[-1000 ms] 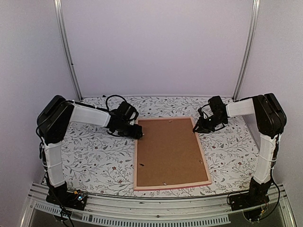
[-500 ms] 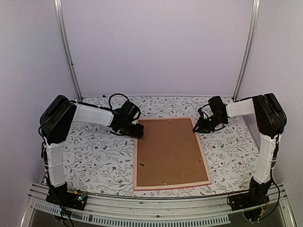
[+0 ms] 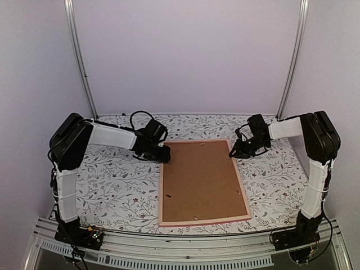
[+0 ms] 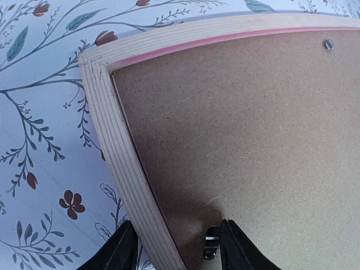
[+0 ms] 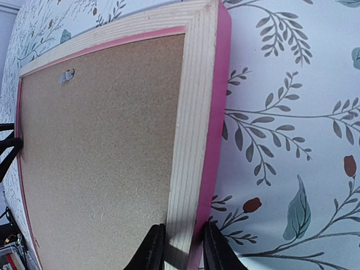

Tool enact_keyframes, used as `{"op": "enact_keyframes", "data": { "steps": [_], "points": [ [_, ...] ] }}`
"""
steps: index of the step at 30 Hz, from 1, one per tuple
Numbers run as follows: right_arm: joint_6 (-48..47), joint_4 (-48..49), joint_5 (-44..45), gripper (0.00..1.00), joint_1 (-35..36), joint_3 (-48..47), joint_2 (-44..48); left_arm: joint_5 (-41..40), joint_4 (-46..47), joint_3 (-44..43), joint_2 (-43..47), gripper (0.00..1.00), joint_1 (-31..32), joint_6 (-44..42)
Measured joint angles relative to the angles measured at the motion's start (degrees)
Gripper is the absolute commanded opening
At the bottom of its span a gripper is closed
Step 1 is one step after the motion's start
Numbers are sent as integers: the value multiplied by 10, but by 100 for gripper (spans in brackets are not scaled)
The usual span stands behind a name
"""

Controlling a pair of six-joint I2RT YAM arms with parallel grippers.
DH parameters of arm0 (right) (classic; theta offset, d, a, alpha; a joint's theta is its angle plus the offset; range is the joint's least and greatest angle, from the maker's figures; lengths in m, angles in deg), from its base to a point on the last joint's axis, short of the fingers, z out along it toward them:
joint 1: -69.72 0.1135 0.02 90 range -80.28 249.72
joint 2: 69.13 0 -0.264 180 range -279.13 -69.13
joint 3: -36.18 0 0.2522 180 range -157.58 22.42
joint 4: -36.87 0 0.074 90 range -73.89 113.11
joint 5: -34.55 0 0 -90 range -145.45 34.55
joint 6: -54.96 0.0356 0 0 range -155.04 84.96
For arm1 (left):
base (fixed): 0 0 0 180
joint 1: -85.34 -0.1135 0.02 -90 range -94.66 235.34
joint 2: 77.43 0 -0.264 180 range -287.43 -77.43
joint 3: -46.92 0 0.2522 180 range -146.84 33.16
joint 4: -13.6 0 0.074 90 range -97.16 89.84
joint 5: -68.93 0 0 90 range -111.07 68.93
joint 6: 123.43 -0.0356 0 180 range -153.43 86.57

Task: Put the photo into the frame
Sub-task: Press the fastener onto the backboard.

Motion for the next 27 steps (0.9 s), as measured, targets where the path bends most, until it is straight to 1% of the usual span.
{"op": "enact_keyframes", "data": {
  "steps": [6,13,22,27],
  "points": [
    [0,0,0,24,0,0,0,0,0,1,0,40,-4,11],
    [0,0,0,24,0,0,0,4,10,10,3,34,-7,22],
    [0,0,0,24,0,0,0,10,49,41,15,30,-10,32],
    [0,0,0,24,0,0,0,14,60,53,22,25,-12,34]
  ]
}}
